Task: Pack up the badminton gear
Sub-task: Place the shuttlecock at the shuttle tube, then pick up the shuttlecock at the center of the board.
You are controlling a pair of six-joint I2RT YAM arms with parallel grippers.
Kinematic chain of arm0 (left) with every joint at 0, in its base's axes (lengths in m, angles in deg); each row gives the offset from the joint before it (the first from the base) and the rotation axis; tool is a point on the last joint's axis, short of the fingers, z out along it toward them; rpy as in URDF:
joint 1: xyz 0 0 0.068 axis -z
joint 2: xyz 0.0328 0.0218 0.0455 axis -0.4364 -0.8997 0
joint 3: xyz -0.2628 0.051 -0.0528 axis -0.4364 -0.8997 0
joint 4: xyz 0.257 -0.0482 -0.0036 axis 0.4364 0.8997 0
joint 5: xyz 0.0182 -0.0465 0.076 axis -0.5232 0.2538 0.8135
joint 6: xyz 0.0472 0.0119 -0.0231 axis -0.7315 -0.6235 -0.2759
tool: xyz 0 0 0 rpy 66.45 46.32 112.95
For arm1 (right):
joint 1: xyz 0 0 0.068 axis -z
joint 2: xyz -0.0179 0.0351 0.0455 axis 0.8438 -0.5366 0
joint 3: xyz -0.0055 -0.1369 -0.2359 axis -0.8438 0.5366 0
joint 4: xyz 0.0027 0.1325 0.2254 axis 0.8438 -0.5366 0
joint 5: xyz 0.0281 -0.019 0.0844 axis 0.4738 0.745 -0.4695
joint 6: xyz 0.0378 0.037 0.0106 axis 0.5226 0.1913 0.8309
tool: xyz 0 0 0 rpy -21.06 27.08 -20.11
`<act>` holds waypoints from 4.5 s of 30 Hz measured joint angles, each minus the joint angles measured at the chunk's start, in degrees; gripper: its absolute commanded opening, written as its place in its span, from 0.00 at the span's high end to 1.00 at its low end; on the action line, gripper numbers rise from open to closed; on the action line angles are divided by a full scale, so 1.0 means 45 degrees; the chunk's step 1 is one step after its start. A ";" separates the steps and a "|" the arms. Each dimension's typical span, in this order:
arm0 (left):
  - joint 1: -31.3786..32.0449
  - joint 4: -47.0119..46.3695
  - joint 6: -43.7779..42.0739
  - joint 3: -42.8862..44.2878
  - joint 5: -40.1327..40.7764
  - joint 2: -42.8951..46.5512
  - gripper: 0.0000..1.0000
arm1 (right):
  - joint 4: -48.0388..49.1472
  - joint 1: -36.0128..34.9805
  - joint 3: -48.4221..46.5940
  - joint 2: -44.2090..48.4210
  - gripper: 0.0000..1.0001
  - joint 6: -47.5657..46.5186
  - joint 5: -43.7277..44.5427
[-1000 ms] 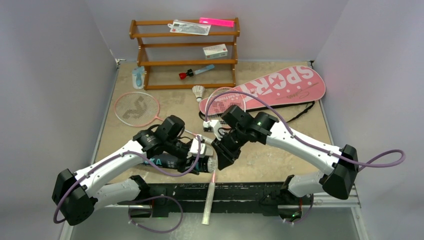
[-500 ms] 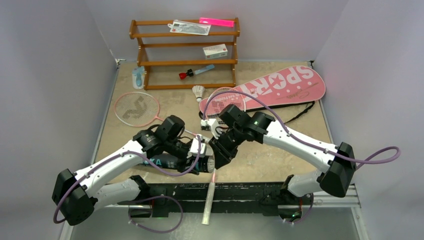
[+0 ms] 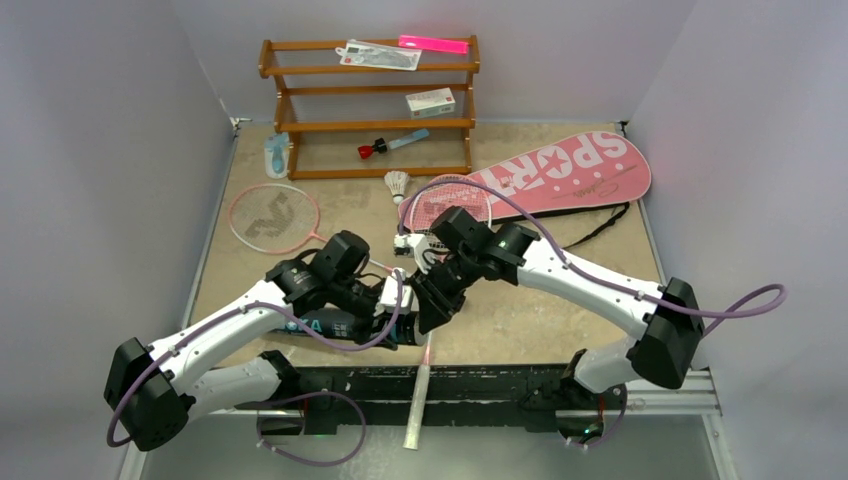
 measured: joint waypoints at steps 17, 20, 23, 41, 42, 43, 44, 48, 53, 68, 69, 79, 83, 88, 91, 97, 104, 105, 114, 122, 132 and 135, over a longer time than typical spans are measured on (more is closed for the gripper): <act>0.0058 -0.0296 0.0301 0.0029 0.0262 0.0253 0.61 | 0.0879 0.0053 0.1005 0.1812 0.30 0.0884 0.0083; 0.0058 -0.0296 0.0306 0.0029 0.0306 0.0291 0.61 | 0.0952 0.0049 0.1316 0.2613 0.29 0.0996 0.0301; 0.0058 -0.0296 0.0306 0.0029 0.0345 0.0389 0.61 | 0.1243 0.0049 0.1744 0.3337 0.31 0.1200 0.0593; -0.0112 -0.1093 0.1297 0.0029 0.1292 0.1287 0.61 | 0.7334 0.0039 0.5887 0.6839 0.48 0.3857 0.3847; -0.0121 -0.1107 0.1307 0.0029 0.1292 0.1282 0.61 | 0.7553 0.0039 0.5916 0.6766 0.49 0.3900 0.3832; -0.0121 -0.1107 0.1307 0.0029 0.1292 0.1282 0.61 | 0.7791 0.0039 0.5916 0.6659 0.50 0.3949 0.3798; -0.0121 -0.1112 0.1307 0.0029 0.1292 0.1287 0.61 | 0.7995 0.0039 0.5916 0.6562 0.52 0.3978 0.3764; -0.0126 -0.1112 0.1302 0.0029 0.1287 0.1287 0.61 | 0.8480 0.0039 0.5916 0.6037 0.62 0.4070 0.3677; -0.0189 -0.1107 0.1302 0.0029 0.1287 0.1287 0.61 | 0.8582 0.0039 0.5916 0.5838 0.70 0.4119 0.3536; -0.0267 -0.1088 0.1302 0.0029 0.1185 0.1292 0.62 | 0.8966 0.0049 0.6081 0.5867 0.76 0.4396 0.2900; -0.0267 -0.1083 0.1302 0.0029 0.1185 0.1292 0.62 | 0.9039 0.0049 0.6164 0.5863 0.76 0.4439 0.2788; -0.0291 -0.1049 0.1282 0.0029 0.1098 0.1326 0.62 | 0.9622 -0.0024 0.6460 0.5566 0.76 0.4726 0.2574; -0.0291 -0.0996 0.1151 0.0029 0.0792 0.1336 0.62 | 0.9802 -0.0024 0.6460 0.5445 0.76 0.4741 0.2574; -0.0301 -0.0869 0.1059 0.0029 0.0588 0.1350 0.62 | 1.0224 -0.0078 0.6460 0.4930 0.77 0.4741 0.2341; -0.0316 -0.0850 0.1049 0.0029 0.0578 0.1389 0.62 | 1.0341 -0.0136 0.6460 0.4634 0.77 0.4741 0.2278; -0.0364 -0.0831 0.1049 0.0029 0.0573 0.1496 0.62 | 1.0477 -0.0189 0.6460 0.4537 0.76 0.4741 0.2249; -0.0374 -0.0806 0.1005 0.0029 0.0486 0.1501 0.62 | 1.0472 -0.0194 0.6460 0.4595 0.56 0.4736 0.2297; -0.0374 -0.0806 0.0991 0.0029 0.0471 0.1501 0.62 | 1.0448 -0.0194 0.6455 0.4629 0.48 0.4726 0.2331; -0.0418 -0.0806 0.0971 0.0029 0.0461 0.1525 0.61 | 0.8995 -0.0272 0.6271 0.6120 0.33 0.4371 0.3196; -0.0525 -0.0913 0.1195 0.0029 0.0913 0.1855 0.63 | 0.7436 -0.0272 0.6091 0.8752 0.27 0.4090 0.5299; -0.1982 -0.2161 0.2565 0.0024 0.3968 0.4138 0.61 | 0.7776 -0.0272 0.6674 0.7096 0.26 0.4051 0.6717; -0.2103 -0.2225 0.2769 0.0024 0.4993 0.4692 0.59 | 0.8267 -0.0272 0.6785 0.5537 0.26 0.3954 0.6713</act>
